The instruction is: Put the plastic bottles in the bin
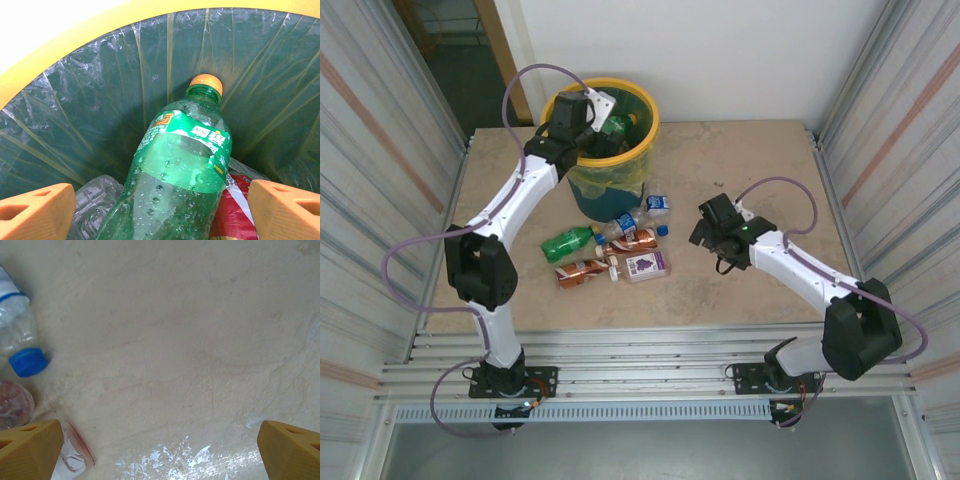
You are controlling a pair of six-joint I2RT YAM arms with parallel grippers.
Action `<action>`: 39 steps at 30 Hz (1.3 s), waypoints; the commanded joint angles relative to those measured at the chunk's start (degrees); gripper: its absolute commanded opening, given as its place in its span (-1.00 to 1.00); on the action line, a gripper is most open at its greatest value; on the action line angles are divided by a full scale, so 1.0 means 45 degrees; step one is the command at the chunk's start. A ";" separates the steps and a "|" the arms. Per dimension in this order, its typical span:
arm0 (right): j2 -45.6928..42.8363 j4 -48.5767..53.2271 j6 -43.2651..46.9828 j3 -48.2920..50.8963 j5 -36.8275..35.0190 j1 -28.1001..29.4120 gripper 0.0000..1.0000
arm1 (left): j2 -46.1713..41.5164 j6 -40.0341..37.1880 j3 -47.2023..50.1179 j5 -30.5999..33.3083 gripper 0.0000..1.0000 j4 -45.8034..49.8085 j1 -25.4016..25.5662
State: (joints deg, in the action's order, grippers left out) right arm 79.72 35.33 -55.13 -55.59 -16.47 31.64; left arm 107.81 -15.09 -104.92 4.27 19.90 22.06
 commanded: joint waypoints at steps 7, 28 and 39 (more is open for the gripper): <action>0.1777 0.0288 -0.0853 -0.1452 -0.1544 0.2202 0.96 | -0.3101 0.0441 0.1665 0.0224 0.96 -0.1806 -0.0116; 0.6258 0.1611 0.0598 -0.6005 -0.2516 0.5575 0.96 | -0.9010 0.2693 0.8619 0.2160 0.97 -0.4095 -0.0167; 0.7378 0.2376 0.1094 -0.7189 -0.2654 0.5933 0.96 | -1.0592 0.3442 1.0974 0.3383 0.97 -0.4871 -0.0424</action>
State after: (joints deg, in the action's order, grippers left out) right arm 111.57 43.05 -51.77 -86.17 -26.20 57.54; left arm 62.04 -1.74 -57.08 16.56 0.80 20.97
